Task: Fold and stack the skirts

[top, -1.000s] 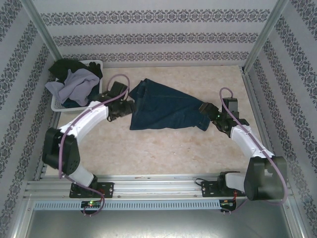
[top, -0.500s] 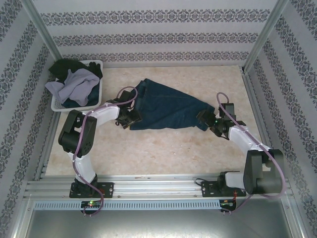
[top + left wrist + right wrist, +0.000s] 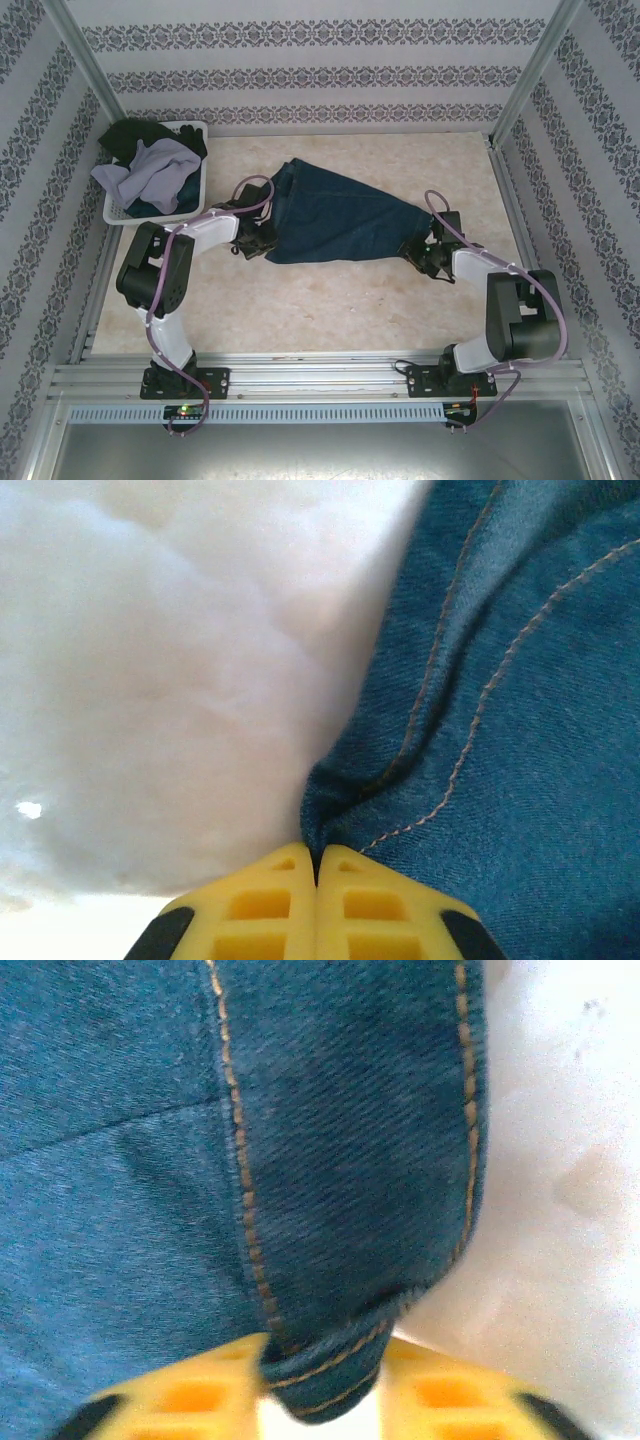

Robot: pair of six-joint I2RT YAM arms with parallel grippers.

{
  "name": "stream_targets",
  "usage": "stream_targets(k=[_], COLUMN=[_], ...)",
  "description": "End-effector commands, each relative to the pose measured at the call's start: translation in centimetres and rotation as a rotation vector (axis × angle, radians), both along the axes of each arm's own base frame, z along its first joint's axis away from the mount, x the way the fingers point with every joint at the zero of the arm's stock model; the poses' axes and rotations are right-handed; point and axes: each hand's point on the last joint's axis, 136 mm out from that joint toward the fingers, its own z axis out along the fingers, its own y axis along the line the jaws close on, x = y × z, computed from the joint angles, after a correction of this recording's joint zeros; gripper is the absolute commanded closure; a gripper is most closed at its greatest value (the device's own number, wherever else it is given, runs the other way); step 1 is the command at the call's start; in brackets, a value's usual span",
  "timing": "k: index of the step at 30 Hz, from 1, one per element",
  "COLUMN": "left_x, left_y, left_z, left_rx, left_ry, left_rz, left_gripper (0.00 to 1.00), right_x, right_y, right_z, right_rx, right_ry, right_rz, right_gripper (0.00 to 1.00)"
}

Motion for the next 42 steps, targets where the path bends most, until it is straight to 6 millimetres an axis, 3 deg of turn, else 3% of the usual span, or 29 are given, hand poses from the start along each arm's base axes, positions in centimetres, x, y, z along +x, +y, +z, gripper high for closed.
stream_targets(k=[1, 4, 6, 11, 19, 21, 23, 25, 27, 30, 34, 36, 37, 39, 40, 41, 42], left_x=[1.4, 2.2, 2.3, 1.3, -4.6, -6.0, -6.4, -5.6, -3.4, 1.8, 10.0, 14.0, 16.0, 18.9, 20.1, 20.8, 21.2], left_y=[-0.8, 0.3, 1.6, 4.2, 7.0, 7.1, 6.9, 6.6, 6.2, 5.6, 4.5, 3.6, 3.0, 2.6, 2.6, 2.5, 2.4], left_z=[3.4, 8.5, 12.3, 24.7, 43.2, 46.4, 48.1, 48.3, 47.1, 43.1, 35.9, 31.2, 28.3, 24.0, 22.6, 21.9, 21.5], left_rx=[-0.025, 0.007, 0.052, 0.128, 0.131, 0.104, 0.085, 0.085, 0.118, 0.19, 0.189, 0.186, 0.187, 0.214, 0.222, 0.227, 0.228], left_ry=[-0.115, -0.242, -0.323, -0.583, -0.989, -1.069, -1.114, -1.113, -1.075, -0.964, -0.787, -0.679, -0.615, -0.522, -0.488, -0.474, -0.47], left_rz=[-0.039, -0.031, -0.016, -0.005, -0.004, -0.018, -0.027, -0.033, -0.034, -0.024, -0.05, -0.081, -0.103, -0.116, -0.114, -0.112, -0.107], left_gripper=[1.0, 1.0, 1.0, 1.0, 1.0, 1.0, 1.0, 1.0, 1.0, 1.0, 1.0, 1.0, 0.94, 0.54, 0.28, 0.11, 0.02], right_x=[2.8, 2.7, 2.0, -0.5, -5.4, -6.2, -6.3, -5.5, -3.8, 0.5, 7.5, 10.9, 12.5, 15.1, 16.1, 16.7, 16.8], right_y=[-0.3, -0.5, -0.8, -0.4, 1.5, 2.0, 2.5, 2.9, 2.9, 2.3, 2.0, 2.2, 2.3, 1.8, 1.3, 0.5, -0.1], right_z=[4.4, 8.9, 12.3, 22.3, 38.7, 41.5, 43.2, 43.5, 42.8, 39.7, 32.1, 27.6, 25.4, 22.4, 21.3, 20.5, 20.1], right_rx=[-0.055, -0.096, -0.128, -0.154, -0.134, -0.106, -0.072, -0.043, -0.037, -0.067, -0.113, -0.118, -0.121, -0.131, -0.144, -0.165, -0.182], right_ry=[-0.179, -0.306, -0.392, -0.637, -1.004, -1.083, -1.133, -1.155, -1.141, -1.051, -0.85, -0.741, -0.692, -0.621, -0.6, -0.573, -0.553], right_rz=[0.033, 0.065, 0.072, 0.135, 0.232, 0.247, 0.256, 0.269, 0.259, 0.221, 0.232, 0.268, 0.281, 0.266, 0.237, 0.198, 0.174], right_gripper=[0.9, 1.0, 1.0, 1.0, 1.0, 1.0, 1.0, 1.0, 1.0, 1.0, 1.0, 0.88, 0.74, 0.44, 0.3, 0.2, 0.16])
